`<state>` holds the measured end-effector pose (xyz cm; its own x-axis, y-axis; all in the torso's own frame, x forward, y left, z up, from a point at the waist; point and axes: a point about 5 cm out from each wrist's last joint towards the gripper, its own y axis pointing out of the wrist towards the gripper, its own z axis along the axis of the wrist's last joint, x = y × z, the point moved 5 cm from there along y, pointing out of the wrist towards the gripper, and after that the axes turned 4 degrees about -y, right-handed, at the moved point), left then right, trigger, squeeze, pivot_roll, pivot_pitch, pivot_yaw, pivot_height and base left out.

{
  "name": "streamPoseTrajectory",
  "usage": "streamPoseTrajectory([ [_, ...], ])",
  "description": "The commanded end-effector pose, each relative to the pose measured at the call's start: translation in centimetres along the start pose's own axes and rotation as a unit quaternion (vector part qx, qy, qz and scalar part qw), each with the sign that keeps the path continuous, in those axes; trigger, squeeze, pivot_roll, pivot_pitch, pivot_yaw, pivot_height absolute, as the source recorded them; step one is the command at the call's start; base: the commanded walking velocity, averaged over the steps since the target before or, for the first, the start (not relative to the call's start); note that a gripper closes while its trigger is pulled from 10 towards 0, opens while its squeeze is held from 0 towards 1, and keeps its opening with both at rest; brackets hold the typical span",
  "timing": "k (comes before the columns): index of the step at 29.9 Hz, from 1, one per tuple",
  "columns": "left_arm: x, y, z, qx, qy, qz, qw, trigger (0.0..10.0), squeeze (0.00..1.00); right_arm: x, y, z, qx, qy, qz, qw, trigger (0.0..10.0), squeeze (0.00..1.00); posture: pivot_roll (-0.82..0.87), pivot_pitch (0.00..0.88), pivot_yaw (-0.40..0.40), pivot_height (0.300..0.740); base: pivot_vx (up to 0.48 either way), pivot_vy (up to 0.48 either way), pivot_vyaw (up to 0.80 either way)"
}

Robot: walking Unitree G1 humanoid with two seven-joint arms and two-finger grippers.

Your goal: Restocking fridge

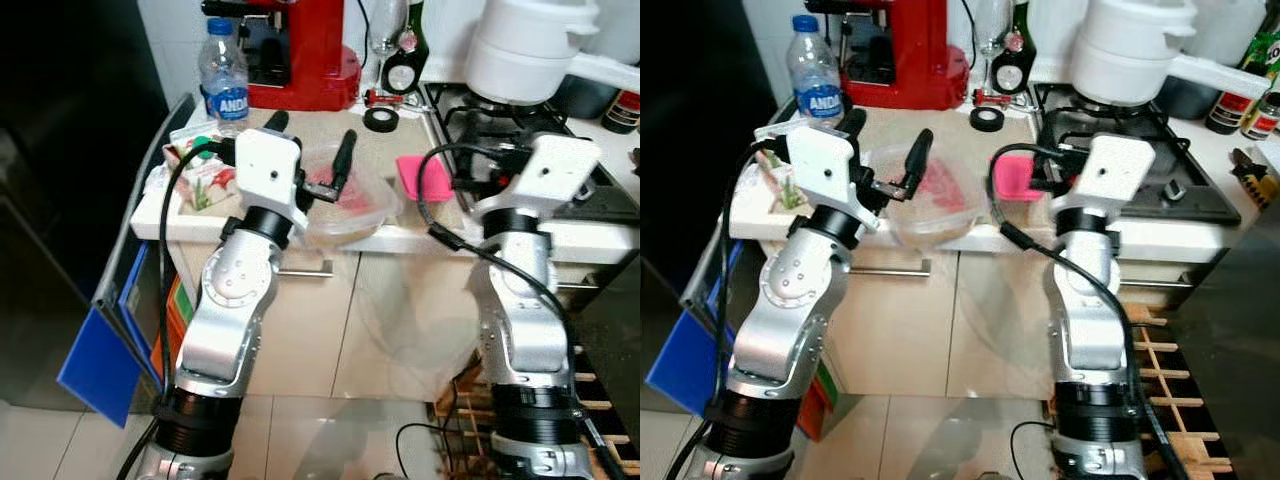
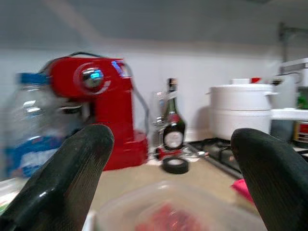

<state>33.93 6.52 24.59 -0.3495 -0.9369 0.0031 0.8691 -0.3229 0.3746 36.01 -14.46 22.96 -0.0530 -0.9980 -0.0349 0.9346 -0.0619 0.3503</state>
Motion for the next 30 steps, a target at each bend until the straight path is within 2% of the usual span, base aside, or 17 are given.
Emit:
streamPoseTrajectory([
  [1, -0.2, -0.2, 0.5, 0.003, -0.001, 0.009, 1.000, 10.0, 0.00, -1.0, 0.4, -0.9, -0.035, 0.019, 0.030, 0.999, 10.0, 0.03, 0.02, 0.000, -0.022, 0.740, 0.000, 0.000, 0.00],
  [8, -0.6, -0.6, 0.3, -0.004, 0.000, 0.019, 1.000, 10.0, 0.00, -1.1, 0.3, -1.9, -0.073, 0.027, 0.038, 0.996, 10.0, 0.03, 0.03, 0.000, -0.033, 0.740, 0.000, 0.000, 0.00],
  [10, -0.7, -0.6, 0.4, -0.007, -0.002, 0.021, 1.000, 10.0, 0.00, -0.5, 0.3, -2.4, -0.091, 0.005, 0.026, 0.996, 10.0, 0.03, 0.03, 0.000, -0.036, 0.740, 0.000, 0.000, 0.00],
  [13, -0.7, -0.7, 0.3, -0.010, -0.003, 0.021, 1.000, 10.0, 0.00, -0.3, 0.3, -2.5, -0.096, -0.005, 0.022, 0.995, 10.0, 0.03, 0.03, 0.000, -0.035, 0.740, 0.000, 0.000, 0.00],
  [19, -0.7, -0.8, 0.3, -0.015, -0.003, 0.022, 1.000, 10.0, 0.00, -0.1, 0.4, -3.0, -0.118, -0.005, 0.017, 0.993, 10.0, 0.03, 0.03, 0.000, -0.038, 0.740, 0.000, 0.000, 0.00],
  [24, -0.7, -0.8, 0.2, -0.018, -0.002, 0.023, 1.000, 10.0, 0.00, 0.0, 0.9, -3.5, -0.137, 0.007, 0.011, 0.990, 10.0, 0.03, 0.03, 0.000, -0.039, 0.740, 0.000, 0.000, 0.00],
  [30, -0.8, -1.2, 0.1, -0.022, 0.002, 0.027, 0.999, 10.0, 0.00, 0.5, 2.0, -3.7, -0.145, -0.007, 0.005, 0.989, 10.0, 0.03, 0.05, 0.000, -0.048, 0.740, 0.000, 0.000, 0.00],
])
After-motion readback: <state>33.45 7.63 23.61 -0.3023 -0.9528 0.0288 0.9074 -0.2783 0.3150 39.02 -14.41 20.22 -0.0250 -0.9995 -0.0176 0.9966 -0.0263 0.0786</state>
